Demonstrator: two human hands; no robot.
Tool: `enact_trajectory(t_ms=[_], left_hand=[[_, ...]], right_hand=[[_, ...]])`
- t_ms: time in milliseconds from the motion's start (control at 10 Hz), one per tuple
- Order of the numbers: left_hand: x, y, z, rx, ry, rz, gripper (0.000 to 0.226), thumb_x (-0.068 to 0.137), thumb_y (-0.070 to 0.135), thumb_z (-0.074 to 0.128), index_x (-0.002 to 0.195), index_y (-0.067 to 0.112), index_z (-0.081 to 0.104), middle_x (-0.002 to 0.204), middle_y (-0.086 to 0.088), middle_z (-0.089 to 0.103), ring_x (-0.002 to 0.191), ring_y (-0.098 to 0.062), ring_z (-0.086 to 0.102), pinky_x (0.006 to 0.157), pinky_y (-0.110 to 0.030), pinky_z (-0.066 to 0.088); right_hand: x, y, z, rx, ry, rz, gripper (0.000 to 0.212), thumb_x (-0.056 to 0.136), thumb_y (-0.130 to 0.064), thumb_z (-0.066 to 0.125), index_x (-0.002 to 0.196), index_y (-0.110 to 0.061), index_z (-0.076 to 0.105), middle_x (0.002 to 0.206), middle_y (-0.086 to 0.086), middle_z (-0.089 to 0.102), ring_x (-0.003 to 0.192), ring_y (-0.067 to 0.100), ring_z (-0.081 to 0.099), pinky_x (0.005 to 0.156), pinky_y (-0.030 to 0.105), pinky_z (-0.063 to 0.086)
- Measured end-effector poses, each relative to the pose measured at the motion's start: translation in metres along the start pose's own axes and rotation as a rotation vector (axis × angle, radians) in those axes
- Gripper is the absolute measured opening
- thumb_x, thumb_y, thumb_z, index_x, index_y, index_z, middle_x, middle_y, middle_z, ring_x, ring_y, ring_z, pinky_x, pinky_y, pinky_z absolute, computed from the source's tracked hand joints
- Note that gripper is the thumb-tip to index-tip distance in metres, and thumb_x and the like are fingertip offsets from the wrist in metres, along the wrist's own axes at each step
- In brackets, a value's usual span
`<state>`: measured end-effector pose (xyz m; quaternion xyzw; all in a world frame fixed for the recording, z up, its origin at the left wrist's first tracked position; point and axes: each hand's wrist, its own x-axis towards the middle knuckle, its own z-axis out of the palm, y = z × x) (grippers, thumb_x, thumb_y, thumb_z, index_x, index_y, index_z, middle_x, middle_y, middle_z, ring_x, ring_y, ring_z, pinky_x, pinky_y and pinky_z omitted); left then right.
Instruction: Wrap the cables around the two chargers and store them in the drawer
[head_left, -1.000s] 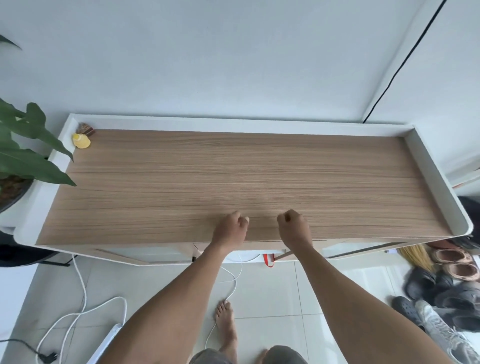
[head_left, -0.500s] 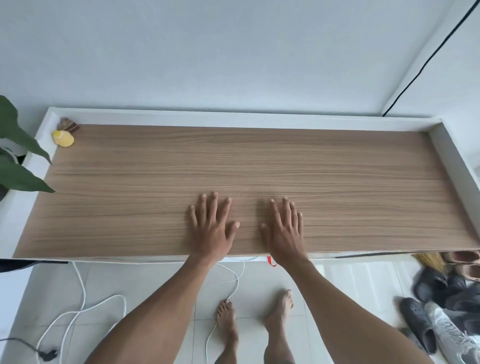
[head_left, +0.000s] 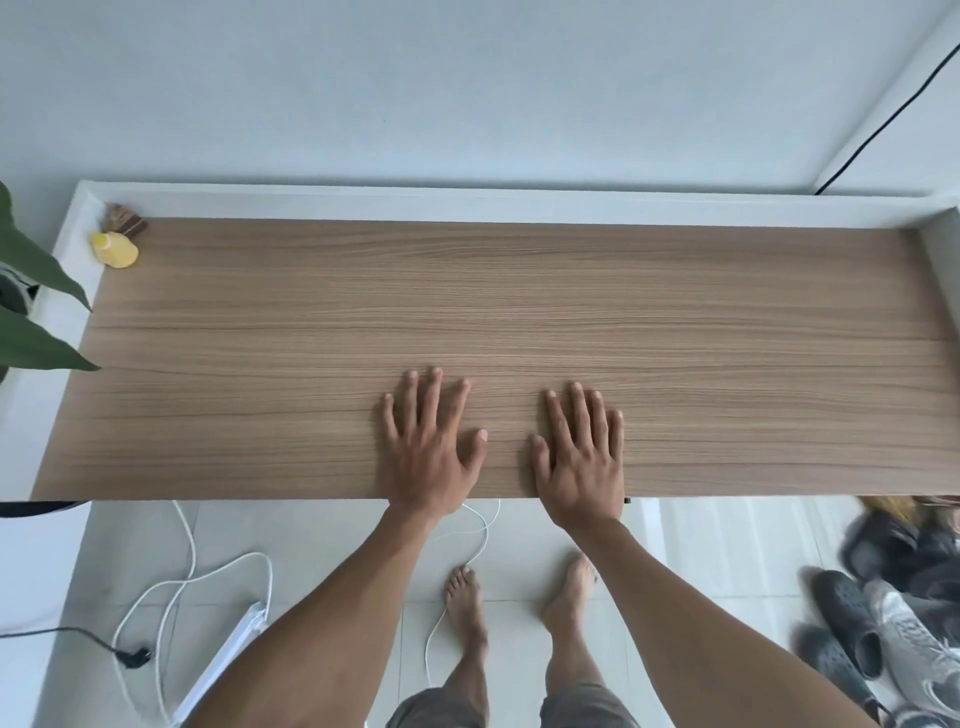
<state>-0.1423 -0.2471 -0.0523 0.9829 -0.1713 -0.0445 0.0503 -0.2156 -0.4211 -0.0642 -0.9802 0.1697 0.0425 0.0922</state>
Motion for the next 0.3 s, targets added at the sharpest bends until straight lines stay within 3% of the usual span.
enact_trajectory(t_ms=[200,300], left_hand=[[-0.001,0.001,-0.002,0.001,-0.001,0.001,0.062,0.090,0.059,0.036,0.147,0.033,0.036,0.159,-0.003,0.027,0.148,-0.030,0.015,0.117,-0.054,0.013],[-0.001,0.000,0.000,-0.007,0.022,0.000,0.062,0.090,0.059,0.036,0.146,0.033,0.036,0.159,-0.004,0.027,0.149,-0.030,0.015,0.117,-0.054,0.012]], right_hand=[[-0.001,-0.002,-0.003,0.073,-0.030,-0.005,0.057,0.095,-0.049,0.029,0.148,-0.027,0.029,0.157,0.005,0.026,0.146,0.028,0.018,0.119,0.049,0.011],[0.013,0.005,-0.033,0.532,0.004,0.073,0.062,0.089,-0.054,0.033,0.141,-0.021,0.041,0.145,0.004,0.042,0.135,0.025,0.037,0.114,0.048,0.027]])
